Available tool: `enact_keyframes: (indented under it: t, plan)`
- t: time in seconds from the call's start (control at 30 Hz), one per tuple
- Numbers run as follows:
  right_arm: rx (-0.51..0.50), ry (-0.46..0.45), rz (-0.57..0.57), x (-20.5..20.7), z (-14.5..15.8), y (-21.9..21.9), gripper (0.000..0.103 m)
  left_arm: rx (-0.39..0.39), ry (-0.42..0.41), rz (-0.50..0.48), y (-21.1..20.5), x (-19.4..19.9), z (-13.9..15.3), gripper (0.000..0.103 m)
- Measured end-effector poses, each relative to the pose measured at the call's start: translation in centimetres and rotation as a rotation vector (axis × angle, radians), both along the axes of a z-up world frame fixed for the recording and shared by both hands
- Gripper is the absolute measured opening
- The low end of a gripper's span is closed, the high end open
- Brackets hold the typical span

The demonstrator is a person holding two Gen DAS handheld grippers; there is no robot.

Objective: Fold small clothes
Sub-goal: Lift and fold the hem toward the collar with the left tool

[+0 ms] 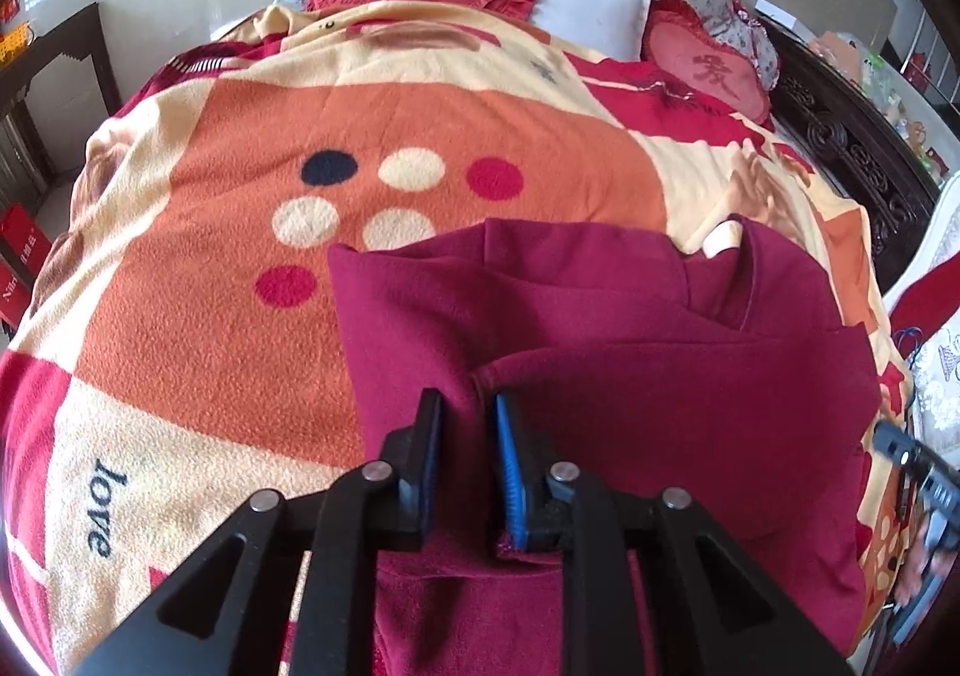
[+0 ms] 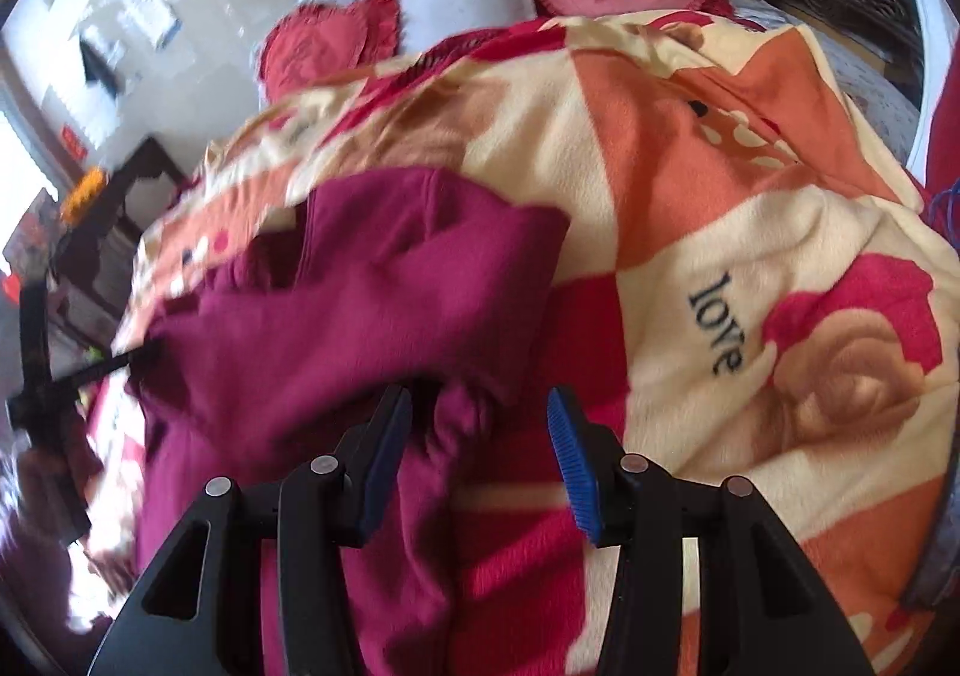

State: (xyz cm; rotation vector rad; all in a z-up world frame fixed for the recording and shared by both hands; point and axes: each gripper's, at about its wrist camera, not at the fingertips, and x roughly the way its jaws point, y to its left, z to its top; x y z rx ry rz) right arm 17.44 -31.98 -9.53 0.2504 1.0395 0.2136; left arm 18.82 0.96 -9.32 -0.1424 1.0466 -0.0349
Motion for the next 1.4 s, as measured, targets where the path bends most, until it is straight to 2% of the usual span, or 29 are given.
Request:
enact_keyframes:
  t: [0.07,0.1,0.13,0.17,0.2,0.27,0.37,0.43,0.5,0.6,0.63,0.7,0.73,0.8,0.87,1.0,1.07,1.17,1.27,1.4]
  plan:
    - [-0.053,-0.001,0.030,-0.1,-0.6,1.4,0.031,-0.004,0.007,0.011,0.1,0.0,-0.2,0.021]
    - [-0.074,-0.010,0.032,0.1,-0.9,2.0,0.027,-0.003,0.007,0.015,0.1,0.1,-0.2,0.025]
    - [-0.091,-0.013,0.024,0.5,-1.3,2.5,0.023,-0.003,0.004,0.018,0.0,0.0,-0.1,0.027]
    - [-0.105,-0.009,0.004,1.1,-1.8,2.9,0.009,-0.002,0.003,0.019,0.0,0.0,-0.1,0.030]
    - [-0.108,-0.009,-0.029,1.7,-2.1,2.9,0.003,0.003,0.002,0.020,-0.1,0.0,-0.1,0.032]
    - [-0.068,-0.019,-0.079,1.9,-2.3,2.3,0.000,0.028,0.008,0.016,-0.3,-0.1,-0.3,0.032]
    - [-0.008,-0.075,-0.126,-0.5,-0.5,0.6,0.000,0.048,0.006,0.011,-0.3,-0.2,-0.5,0.034]
    - [-0.012,-0.117,-0.141,-2.8,0.5,-0.9,0.000,0.032,0.014,0.009,-0.2,-0.1,-0.9,0.039]
    - [-0.014,-0.057,-0.161,-4.0,-0.4,-2.2,0.000,0.021,0.013,0.009,-0.4,-0.1,-1.1,0.047]
    - [-0.018,0.023,-0.160,-4.7,-1.6,-2.9,0.000,0.044,0.009,0.000,-0.8,-0.4,-0.9,0.048]
    - [-0.016,0.034,-0.174,-4.7,-1.4,-3.1,0.002,0.047,0.007,-0.007,-0.9,-0.6,-0.6,0.048]
    - [0.005,0.023,-0.197,-4.7,-0.6,-3.7,0.012,0.055,-0.005,-0.010,-0.6,-1.2,0.3,0.052]
    - [0.033,0.005,-0.206,-4.6,0.2,-4.0,0.013,0.063,-0.023,-0.004,-0.3,-1.5,0.9,0.054]
    - [0.060,-0.017,-0.210,-4.0,1.2,-3.9,0.019,0.073,-0.064,0.018,0.1,-1.9,1.9,0.066]
    - [0.062,-0.039,-0.195,-3.0,1.9,-3.3,0.020,0.069,-0.099,0.036,0.4,-2.0,2.8,0.070]
    - [0.033,-0.016,-0.144,-1.6,3.0,-2.5,0.020,0.077,-0.106,0.011,0.1,-1.8,3.3,0.070]
    - [-0.036,0.006,-0.083,-2.0,3.6,-2.5,0.020,0.060,-0.098,-0.025,-0.3,-1.6,2.9,0.070]
    - [-0.102,0.007,-0.082,-3.3,4.2,-3.6,0.021,0.028,-0.070,-0.062,-1.0,-1.2,1.9,0.070]
    - [-0.071,0.010,-0.136,-4.1,4.0,-5.2,0.023,0.007,-0.044,-0.084,-1.9,-0.6,0.7,0.070]
    - [0.005,0.009,-0.157,-4.1,3.3,-5.2,0.023,0.035,-0.052,-0.110,-2.9,0.5,-0.1,0.063]
